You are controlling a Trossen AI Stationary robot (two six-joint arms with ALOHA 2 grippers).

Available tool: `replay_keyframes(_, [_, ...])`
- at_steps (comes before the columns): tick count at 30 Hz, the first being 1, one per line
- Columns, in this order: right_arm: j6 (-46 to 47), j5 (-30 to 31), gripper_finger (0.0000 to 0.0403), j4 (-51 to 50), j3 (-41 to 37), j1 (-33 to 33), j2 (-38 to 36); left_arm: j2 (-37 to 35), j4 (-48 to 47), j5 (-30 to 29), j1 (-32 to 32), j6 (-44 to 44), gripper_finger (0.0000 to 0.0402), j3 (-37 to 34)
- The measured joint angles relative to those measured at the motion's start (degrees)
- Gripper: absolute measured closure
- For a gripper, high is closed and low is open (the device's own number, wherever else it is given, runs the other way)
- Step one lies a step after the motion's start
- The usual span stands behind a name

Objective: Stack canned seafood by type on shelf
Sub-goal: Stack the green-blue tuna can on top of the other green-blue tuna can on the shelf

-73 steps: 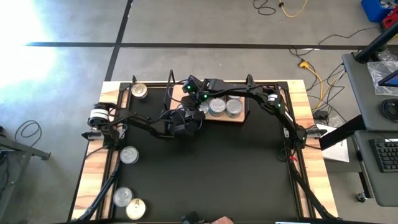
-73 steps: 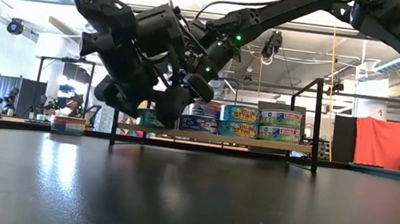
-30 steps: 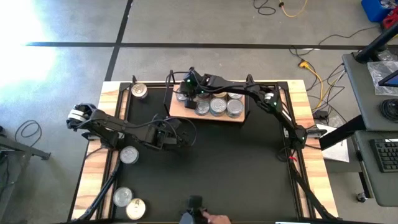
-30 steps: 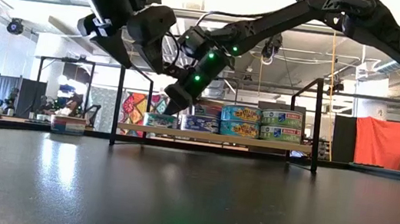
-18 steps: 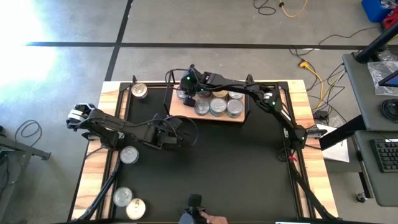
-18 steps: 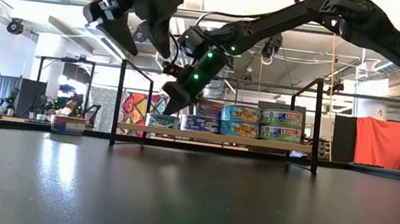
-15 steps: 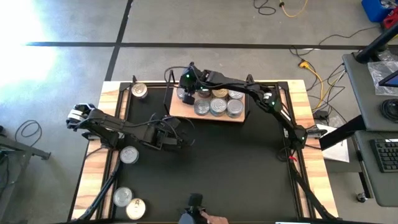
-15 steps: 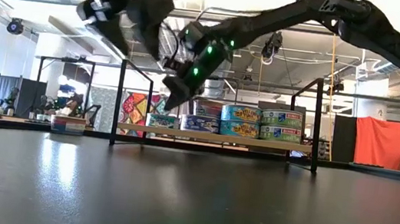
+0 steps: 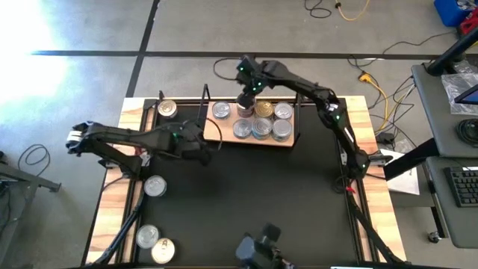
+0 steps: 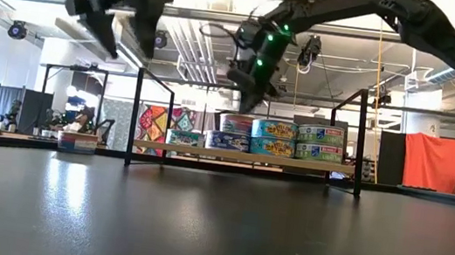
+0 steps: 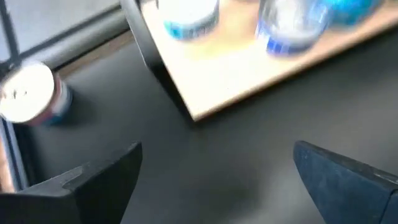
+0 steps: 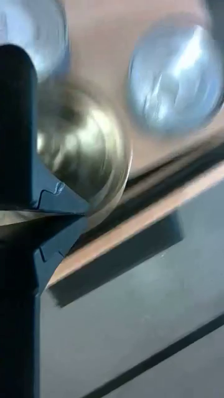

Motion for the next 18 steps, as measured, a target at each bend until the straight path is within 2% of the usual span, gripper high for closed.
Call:
replay_keyframes(5, [2.01,-1.1,0.0394,2.82,-1.86,-0.56,-0.01,-6.07,-0.98,-4.29,0.69,0.58,0.0002,0.72])
replay_keyframes(9, [5.02,-6.48,0.0394,4.52,-4.08,-0.6,-0.11,-10.86,-8.31,-2.87,3.45,-6.23,0.0002,-0.59])
replay_keyframes(11, [5.97,-6.93,0.0394,4.74,-5.03,-0.47,-0.24,-13.09,-10.98,-2.65,4.75,-8.35,0.0002,-1.4])
replay_keyframes(18, [7.02,-6.44,0.0394,4.66,-3.85,1.35,-0.66,-19.23,-9.68,0.96,13.7,-10.24,0.0002,-5.12])
